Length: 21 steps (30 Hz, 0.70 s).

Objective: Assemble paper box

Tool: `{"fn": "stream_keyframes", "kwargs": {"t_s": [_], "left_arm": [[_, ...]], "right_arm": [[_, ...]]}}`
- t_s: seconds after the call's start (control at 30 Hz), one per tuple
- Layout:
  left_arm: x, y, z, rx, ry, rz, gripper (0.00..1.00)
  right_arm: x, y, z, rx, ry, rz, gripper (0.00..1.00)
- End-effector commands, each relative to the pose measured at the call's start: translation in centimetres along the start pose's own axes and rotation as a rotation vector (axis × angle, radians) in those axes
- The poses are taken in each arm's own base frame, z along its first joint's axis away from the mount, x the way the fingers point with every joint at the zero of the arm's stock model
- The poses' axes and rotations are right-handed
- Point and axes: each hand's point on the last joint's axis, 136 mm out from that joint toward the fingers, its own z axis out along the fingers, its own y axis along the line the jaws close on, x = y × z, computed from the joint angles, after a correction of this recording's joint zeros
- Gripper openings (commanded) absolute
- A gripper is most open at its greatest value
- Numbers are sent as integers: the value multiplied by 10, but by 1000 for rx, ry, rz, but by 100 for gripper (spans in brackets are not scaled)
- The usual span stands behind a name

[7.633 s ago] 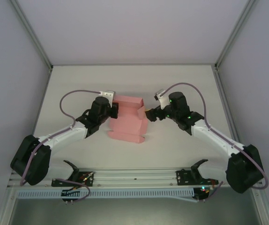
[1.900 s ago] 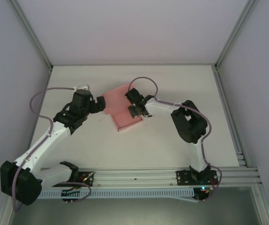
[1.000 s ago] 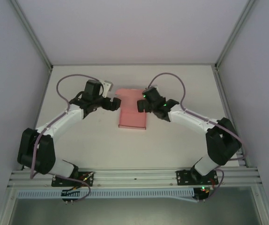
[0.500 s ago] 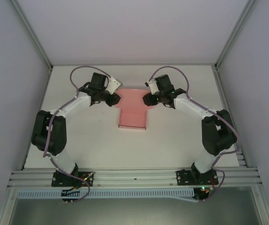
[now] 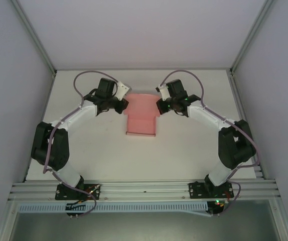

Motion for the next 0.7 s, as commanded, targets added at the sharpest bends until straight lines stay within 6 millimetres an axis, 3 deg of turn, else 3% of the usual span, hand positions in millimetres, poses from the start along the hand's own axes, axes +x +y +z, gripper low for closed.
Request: {"fn": "stream_keyframes", "kwargs": {"t_s": [0.0,0.2,0.3,0.47,0.53,0.67], "left_arm": [[-25,13,-20,-179,-90,-177,0],[-44,11,-8,-250,-260,-474,0],[-50,16,-7,-325,-315,-573,0],[-63,16,-7,-294,-427,-728,0],[-76,13,-6,-266,-461,-710,0],[-78,13,5,-270,-450,-600,0]], "right_arm": [[-24,-10,-19,146,-122,85,0],[-59,-13,-30,256,-338,328,0],[-64,-13,-26,271,-406,447,0],[-65,-7,-17,284,-464,541,0],[-63,-5,-12,280,-461,540,0],[-57,-9,-5,309,-437,493,0]]}}
